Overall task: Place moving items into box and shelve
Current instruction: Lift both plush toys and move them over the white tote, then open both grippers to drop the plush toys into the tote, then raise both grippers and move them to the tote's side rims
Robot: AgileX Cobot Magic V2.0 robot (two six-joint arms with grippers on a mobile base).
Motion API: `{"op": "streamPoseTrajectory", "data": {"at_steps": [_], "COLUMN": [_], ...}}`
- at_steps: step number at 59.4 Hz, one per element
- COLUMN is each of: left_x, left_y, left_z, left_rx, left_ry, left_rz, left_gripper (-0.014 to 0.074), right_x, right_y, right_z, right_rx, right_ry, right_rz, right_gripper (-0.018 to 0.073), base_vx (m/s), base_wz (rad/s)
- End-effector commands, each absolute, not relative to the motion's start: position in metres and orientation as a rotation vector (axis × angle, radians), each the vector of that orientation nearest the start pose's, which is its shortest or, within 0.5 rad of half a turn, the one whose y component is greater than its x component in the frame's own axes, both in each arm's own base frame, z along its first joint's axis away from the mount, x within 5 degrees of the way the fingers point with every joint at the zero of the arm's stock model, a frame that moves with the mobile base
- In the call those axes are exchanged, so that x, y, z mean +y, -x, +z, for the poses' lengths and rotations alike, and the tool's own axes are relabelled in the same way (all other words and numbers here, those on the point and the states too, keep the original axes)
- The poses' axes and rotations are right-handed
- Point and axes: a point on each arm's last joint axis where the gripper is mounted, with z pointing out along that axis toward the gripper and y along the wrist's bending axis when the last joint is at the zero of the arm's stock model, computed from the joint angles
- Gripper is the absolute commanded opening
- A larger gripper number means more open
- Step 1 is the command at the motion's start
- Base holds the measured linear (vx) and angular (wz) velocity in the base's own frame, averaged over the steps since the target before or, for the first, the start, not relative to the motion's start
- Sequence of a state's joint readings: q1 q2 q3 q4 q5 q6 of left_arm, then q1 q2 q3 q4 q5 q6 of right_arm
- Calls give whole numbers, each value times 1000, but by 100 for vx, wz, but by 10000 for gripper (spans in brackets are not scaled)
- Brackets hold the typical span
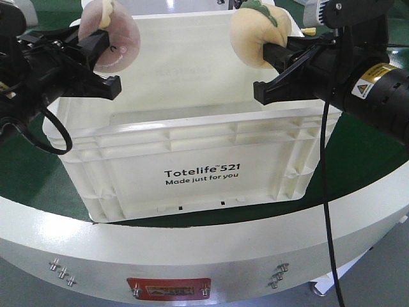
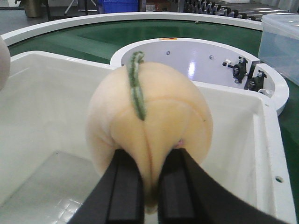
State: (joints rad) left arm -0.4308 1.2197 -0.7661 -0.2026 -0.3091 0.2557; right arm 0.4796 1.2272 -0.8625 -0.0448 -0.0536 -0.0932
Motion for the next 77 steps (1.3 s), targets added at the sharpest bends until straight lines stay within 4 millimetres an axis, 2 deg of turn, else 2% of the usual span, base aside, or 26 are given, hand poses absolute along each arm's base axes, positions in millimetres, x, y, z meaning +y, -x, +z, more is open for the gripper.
{"op": "streamPoseTrajectory", "data": {"at_steps": [1,11,19,29,34,46,61,69,77], "left_x": [-108,-108,-107,-107,-103,-78,-51,-43,-38], "left_y": [-249,-250,-250,-249,-244,-232,-226,-228,-232], "left_z": [346,347,347,349,356,372,374,369,370], "left_rx": [1481,1465,1458,1456,1431,1411,1488,1552,1604], "left_ry": [-317,-306,-297,-289,-280,-238,-177,-88,-52], "left_rz": [-234,-234,-240,-243,-243,-158,-71,-116,-139], "left_gripper": [232,452,536,540,540,539,539,539,539], "right_x": [128,128,127,127,124,94,62,58,60], "right_y": [-243,-243,-244,-243,-245,-246,-238,-236,-245], "right_z": [360,361,361,363,364,373,382,387,401], "right_rx": [1563,1559,1558,1540,1536,1546,1585,1621,1731], "right_ry": [518,508,508,507,507,402,328,312,308], "right_rz": [258,265,262,261,241,173,83,74,92], "right_gripper": [281,540,641,629,613,592,592,592,592], "base_vx": [0,0,0,0,0,0,0,0,0], "base_wz": [0,0,0,0,0,0,0,0,0]}}
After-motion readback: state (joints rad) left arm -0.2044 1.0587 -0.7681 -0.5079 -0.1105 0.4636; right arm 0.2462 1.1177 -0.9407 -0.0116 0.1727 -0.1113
